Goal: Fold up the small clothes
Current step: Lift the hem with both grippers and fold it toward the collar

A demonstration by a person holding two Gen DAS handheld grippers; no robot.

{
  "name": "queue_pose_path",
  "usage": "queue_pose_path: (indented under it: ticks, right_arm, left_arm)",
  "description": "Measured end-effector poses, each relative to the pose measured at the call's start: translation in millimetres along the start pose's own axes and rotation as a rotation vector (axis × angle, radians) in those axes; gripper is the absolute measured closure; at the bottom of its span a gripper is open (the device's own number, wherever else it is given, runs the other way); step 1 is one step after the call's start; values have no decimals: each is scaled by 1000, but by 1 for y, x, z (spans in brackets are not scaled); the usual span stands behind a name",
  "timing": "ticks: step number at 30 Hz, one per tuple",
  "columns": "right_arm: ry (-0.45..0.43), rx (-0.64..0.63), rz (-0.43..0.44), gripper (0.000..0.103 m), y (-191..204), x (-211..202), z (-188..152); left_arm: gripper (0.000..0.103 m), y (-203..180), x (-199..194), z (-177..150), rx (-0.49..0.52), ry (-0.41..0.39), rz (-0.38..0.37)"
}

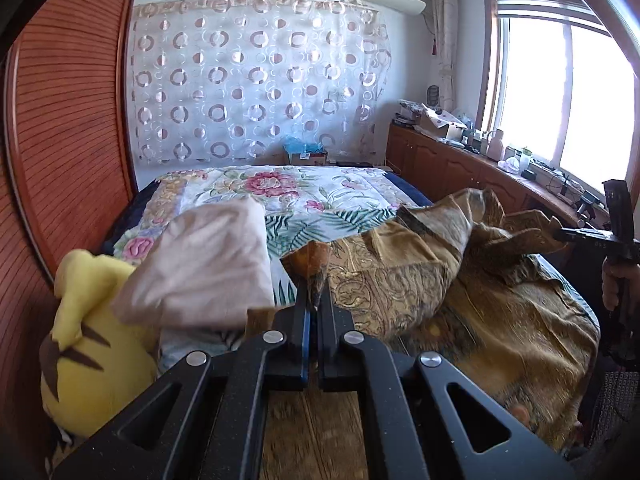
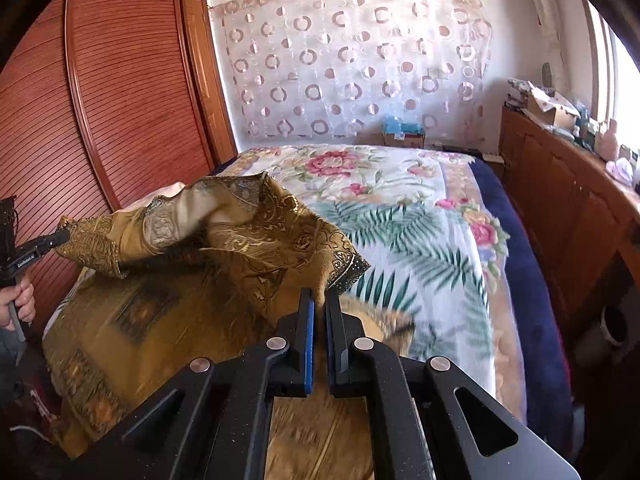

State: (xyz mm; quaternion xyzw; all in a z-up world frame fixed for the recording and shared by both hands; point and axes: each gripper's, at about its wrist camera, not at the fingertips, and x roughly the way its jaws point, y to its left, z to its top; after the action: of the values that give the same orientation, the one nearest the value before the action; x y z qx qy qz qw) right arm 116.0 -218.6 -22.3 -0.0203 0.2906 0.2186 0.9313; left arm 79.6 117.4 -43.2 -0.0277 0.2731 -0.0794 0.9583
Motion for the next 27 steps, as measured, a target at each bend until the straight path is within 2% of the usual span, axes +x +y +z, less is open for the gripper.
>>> queue_pose_path:
  ticks: [8, 13, 17, 25, 27]
  right_arm:
    - [31, 29, 9, 99, 0, -54, -53]
    - [47, 24, 6, 99, 10, -86, -56]
    - [77, -15, -4, 99, 14, -108, -63]
    - [179, -10, -28, 99, 12, -90, -76]
    - [196, -11, -25, 99, 12, -86, -77]
  left_arm:
    - [100, 6, -40, -42, -67, -3, 30]
    - [100, 6, -60, -52, -74, -7, 47]
    - [100, 5, -57, -68, -64, 40, 75]
    - [100, 16, -48, -94, -94, 119, 94]
    - [91, 18, -47, -93, -83, 141, 113]
